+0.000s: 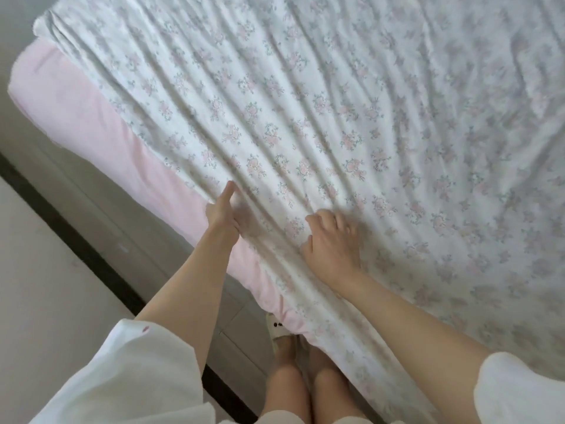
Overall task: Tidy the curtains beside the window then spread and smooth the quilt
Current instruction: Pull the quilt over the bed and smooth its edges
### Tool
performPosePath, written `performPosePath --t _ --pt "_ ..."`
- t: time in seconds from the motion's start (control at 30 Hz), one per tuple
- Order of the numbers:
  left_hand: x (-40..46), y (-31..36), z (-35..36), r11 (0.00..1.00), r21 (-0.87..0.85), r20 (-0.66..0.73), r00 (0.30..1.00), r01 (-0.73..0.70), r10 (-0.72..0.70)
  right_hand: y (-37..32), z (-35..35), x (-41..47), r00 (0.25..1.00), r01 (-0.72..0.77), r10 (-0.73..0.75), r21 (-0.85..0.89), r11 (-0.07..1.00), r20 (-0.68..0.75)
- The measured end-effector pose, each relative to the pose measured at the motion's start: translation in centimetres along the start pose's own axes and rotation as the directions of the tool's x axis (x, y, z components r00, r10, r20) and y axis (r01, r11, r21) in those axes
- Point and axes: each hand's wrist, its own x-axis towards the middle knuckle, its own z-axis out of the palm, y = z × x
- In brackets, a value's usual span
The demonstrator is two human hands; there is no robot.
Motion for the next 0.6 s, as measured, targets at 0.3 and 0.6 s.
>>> performPosePath --t 0.3,0.6 --pt "0.1 -0.4 -2.0 0.942 0.116 -0.18 0.926 -0.315 0.332 0.4 -0.8 2.1 0.945 0.15 -0.144 0.003 0.989 0.293" --pt "2.5 -1.1 -3.1 0.984 0.11 -0.247 0.955 -0.14 0.164 -0.4 0.2 2.7 0.907 0.147 -0.108 -0.066 0.987 0.407"
